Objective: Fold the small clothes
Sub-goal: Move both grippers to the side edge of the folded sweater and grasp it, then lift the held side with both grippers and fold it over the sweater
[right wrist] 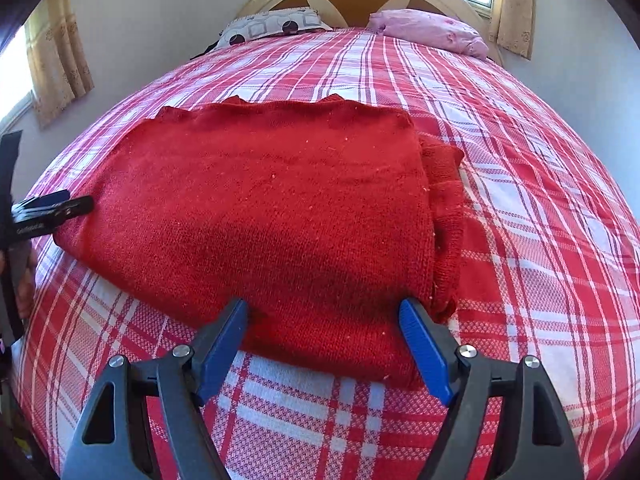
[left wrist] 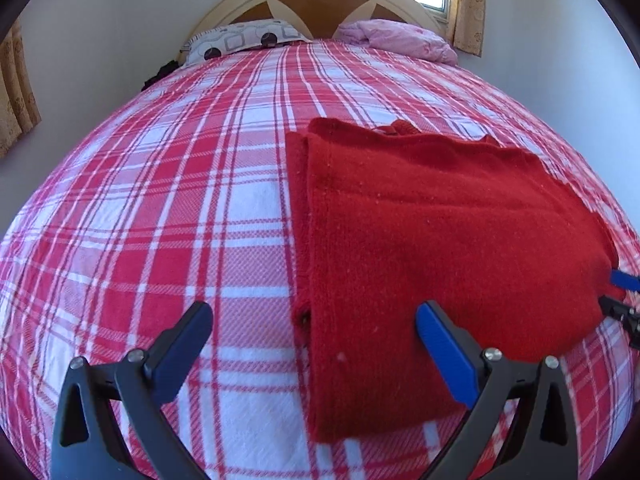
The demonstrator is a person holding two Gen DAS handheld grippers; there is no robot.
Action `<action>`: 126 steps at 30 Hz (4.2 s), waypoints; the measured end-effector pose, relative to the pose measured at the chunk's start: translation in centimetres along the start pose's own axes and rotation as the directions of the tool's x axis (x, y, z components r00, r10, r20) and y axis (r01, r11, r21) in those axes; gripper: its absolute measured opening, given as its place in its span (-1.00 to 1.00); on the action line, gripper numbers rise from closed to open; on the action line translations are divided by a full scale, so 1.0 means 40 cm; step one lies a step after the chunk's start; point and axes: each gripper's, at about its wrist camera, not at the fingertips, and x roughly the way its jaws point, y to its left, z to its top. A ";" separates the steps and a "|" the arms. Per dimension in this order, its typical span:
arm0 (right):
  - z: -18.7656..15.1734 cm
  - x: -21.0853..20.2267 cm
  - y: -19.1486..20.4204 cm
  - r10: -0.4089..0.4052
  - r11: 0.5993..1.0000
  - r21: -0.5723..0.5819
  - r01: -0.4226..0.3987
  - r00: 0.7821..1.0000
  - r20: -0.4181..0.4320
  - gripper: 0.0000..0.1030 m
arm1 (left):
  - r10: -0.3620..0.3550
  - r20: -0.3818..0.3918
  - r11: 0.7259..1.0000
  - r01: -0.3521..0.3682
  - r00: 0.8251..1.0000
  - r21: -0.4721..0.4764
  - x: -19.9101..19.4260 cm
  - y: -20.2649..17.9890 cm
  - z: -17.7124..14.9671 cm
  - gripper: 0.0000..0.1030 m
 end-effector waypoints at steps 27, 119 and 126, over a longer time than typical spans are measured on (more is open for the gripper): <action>0.034 -0.065 0.523 0.043 0.891 -0.453 0.026 0.989 0.143 0.53 | -0.055 0.042 0.951 0.066 0.998 -0.304 -0.014 0.257 -0.052 1.00; 0.108 -0.155 0.131 0.275 0.938 0.118 -0.327 0.905 0.324 -0.85 | -0.600 0.053 0.791 0.602 0.798 -0.111 0.043 -0.242 0.475 -0.76; 0.068 -0.172 -0.038 0.289 0.885 0.258 -0.388 0.891 0.349 -0.87 | -0.612 -0.001 0.789 0.610 0.791 -0.070 0.069 -0.393 0.501 -0.76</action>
